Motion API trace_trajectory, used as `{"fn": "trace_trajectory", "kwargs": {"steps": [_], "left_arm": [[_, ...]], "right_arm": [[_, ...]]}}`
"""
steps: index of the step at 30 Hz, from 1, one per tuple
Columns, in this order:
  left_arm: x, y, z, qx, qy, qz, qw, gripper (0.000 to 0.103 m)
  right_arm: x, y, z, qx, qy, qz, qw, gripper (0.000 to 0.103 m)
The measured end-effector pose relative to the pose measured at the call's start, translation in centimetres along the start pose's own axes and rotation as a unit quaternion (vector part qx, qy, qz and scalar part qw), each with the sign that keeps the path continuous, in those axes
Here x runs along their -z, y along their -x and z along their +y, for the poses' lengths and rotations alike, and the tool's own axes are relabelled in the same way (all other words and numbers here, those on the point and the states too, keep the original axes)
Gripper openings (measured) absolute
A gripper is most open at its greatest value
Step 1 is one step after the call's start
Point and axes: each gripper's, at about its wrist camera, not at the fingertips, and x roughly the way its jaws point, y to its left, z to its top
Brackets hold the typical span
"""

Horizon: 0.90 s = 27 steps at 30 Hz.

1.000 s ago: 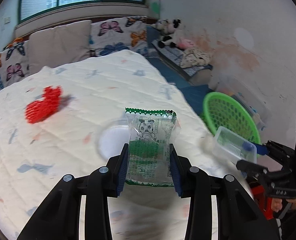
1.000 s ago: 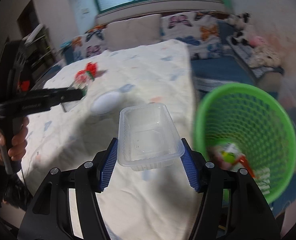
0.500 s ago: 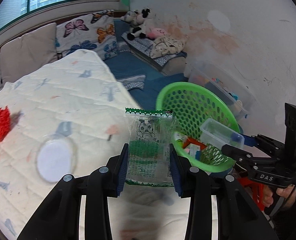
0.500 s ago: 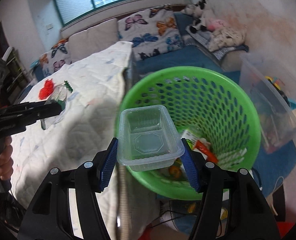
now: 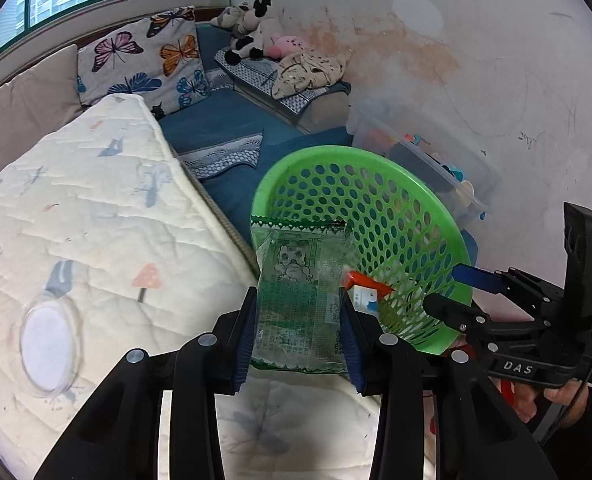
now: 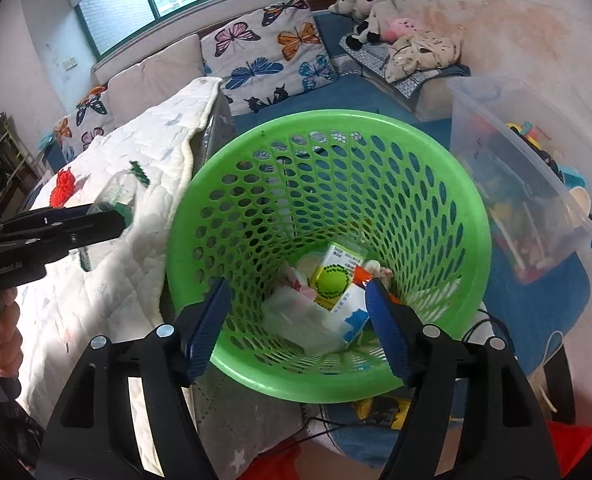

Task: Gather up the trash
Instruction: 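Carry the packet and tray over the green basket and open both tools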

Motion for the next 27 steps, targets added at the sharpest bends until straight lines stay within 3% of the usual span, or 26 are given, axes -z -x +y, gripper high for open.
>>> {"fn": "trace_trajectory", "kwargs": {"steps": [14, 17, 27], "left_arm": [[-0.9, -3.2, -2.1, 0.016, 0.004, 0.022, 0.9996, 0.039], [-0.9, -3.5, -2.3, 0.017, 0.007, 0.024, 0.9995, 0.051], [-0.6, -2.5, -1.4, 0.013, 0.017, 0.013, 0.9997, 0.069]], "right_arm": [[0.3, 1.9, -1.2, 0.009, 0.003, -0.02, 1.0, 0.077], [0.4, 1.9, -1.6, 0.008, 0.0, -0.019, 1.0, 0.077], [0.6, 2.1, -1.1, 0.004, 0.0, -0.017, 1.0, 0.077]]}}
